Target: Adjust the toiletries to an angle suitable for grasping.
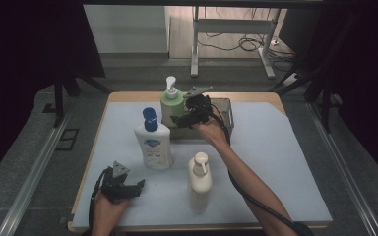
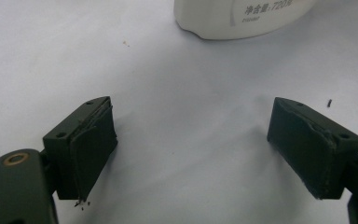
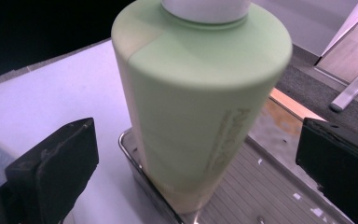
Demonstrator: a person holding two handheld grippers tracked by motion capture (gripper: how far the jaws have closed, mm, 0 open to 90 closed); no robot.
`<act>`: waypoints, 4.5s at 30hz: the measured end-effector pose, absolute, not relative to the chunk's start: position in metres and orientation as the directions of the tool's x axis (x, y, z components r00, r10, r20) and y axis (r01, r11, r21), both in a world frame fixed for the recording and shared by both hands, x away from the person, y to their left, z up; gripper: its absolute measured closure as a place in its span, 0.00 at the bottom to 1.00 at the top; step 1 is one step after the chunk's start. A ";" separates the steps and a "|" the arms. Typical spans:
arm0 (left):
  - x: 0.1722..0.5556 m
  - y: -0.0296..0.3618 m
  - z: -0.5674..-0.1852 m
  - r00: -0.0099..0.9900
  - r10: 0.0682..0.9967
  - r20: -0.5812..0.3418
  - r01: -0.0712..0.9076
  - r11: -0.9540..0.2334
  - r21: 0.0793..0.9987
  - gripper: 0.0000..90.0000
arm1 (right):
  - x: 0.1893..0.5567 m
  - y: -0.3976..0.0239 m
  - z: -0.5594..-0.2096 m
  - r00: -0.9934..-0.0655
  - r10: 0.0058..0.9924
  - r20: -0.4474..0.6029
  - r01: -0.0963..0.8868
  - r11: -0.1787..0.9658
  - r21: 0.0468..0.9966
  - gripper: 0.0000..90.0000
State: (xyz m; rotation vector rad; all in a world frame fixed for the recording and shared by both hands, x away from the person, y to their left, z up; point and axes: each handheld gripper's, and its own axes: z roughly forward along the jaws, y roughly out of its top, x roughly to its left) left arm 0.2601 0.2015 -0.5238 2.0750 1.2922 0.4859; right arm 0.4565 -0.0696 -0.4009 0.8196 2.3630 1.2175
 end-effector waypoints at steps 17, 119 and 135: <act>0.260 0.201 -0.524 0.449 0.893 -0.022 0.658 -0.314 0.685 0.16 | 0.439 -0.090 -0.396 -0.797 0.601 -0.060 0.321 0.505 0.801 0.00; 0.260 0.201 -0.524 0.449 0.893 -0.019 0.657 -0.315 0.685 0.17 | 0.283 -0.205 -0.469 -0.839 0.532 0.116 0.378 0.415 0.828 0.99; 0.260 0.201 -0.524 0.449 0.893 -0.019 0.657 -0.315 0.685 0.17 | 0.272 -0.183 -0.488 -0.860 0.493 0.131 0.378 0.443 0.813 0.99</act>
